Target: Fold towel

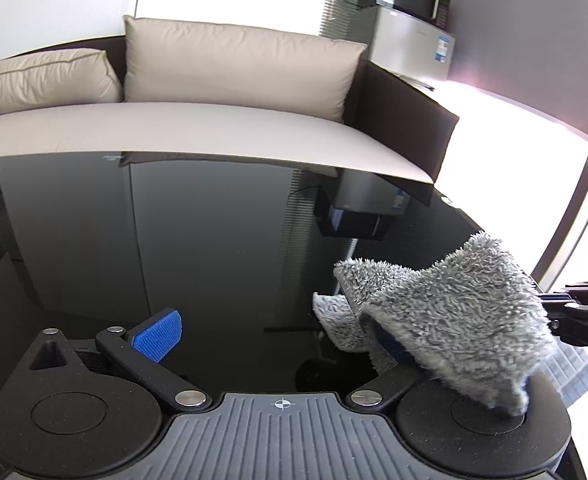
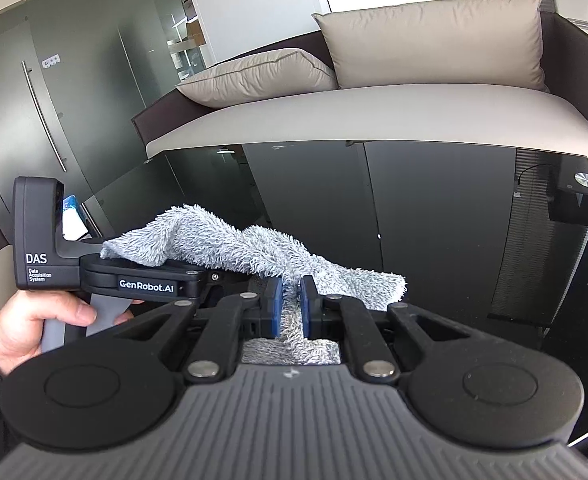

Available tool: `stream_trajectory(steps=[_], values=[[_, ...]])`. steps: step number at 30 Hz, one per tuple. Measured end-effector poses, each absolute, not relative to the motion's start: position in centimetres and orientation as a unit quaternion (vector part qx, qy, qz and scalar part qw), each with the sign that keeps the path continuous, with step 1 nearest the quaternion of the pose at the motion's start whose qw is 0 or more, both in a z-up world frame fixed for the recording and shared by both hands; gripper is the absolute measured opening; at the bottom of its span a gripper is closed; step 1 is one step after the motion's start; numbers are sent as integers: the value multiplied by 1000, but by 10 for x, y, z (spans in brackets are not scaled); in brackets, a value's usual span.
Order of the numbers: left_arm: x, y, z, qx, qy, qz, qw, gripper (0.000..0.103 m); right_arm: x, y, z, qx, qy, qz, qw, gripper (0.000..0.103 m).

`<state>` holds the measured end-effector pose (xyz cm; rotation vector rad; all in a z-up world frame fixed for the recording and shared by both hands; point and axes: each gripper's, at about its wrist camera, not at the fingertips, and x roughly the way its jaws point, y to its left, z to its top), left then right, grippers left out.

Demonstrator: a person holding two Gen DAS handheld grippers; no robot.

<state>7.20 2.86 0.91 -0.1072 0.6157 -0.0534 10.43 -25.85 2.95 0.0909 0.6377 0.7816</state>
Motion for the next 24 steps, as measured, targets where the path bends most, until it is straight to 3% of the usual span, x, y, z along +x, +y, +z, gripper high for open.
stream_trajectory(steps=[24], values=[[97,-12,-7,19,276,-57,959,102,122,-327,0,76,340,232,908,10]])
